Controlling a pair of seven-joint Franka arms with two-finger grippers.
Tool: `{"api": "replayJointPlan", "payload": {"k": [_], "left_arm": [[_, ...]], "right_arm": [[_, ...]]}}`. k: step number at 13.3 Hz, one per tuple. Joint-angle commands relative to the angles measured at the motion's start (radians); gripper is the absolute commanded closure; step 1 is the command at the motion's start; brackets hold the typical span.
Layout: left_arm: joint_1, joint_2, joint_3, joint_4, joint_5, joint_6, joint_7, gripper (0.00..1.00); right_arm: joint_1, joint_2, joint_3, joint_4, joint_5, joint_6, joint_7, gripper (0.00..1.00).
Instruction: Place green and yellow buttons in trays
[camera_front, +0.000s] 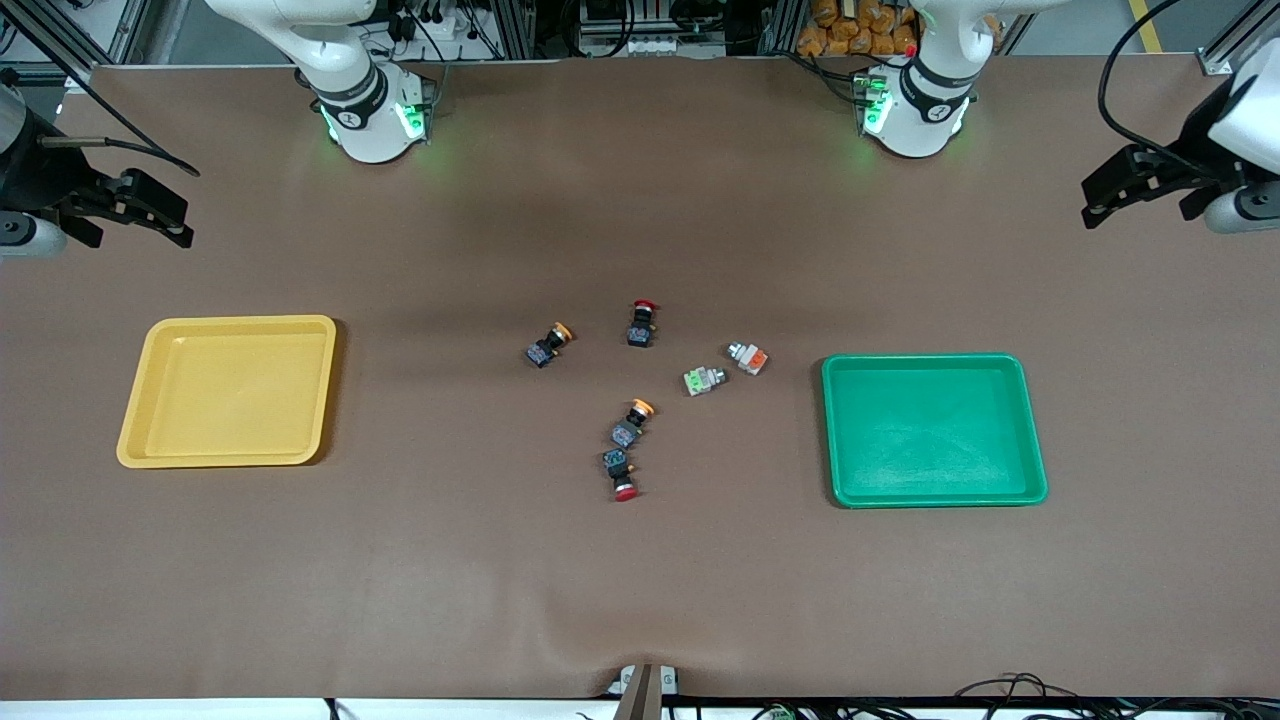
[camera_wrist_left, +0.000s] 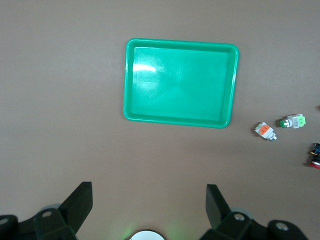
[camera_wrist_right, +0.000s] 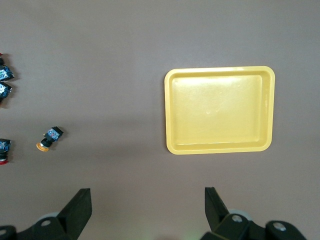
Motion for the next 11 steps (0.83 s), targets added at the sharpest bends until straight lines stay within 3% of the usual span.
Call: {"api": "replayJointPlan", "payload": {"k": [1, 8, 11], "left_arm": [[0.0, 0.009, 0.005, 0.01, -0.01, -0.013, 0.045, 0.0], [-0.003, 0.027, 0.005, 0.021, -0.017, -0.013, 0.047, 0.0], [-0.003, 0.029, 0.003, -0.026, -0.017, -0.028, 0.046, 0.0]], "right_arm": [[-0.015, -0.012, 0.009, 0.0, 0.014, 0.0, -0.014, 0.0], [-0.024, -0.012, 0.009, -0.002, 0.028, -0.001, -0.012, 0.0], [-0.024, -0.012, 0.009, -0.002, 0.028, -0.001, -0.012, 0.0]]}}
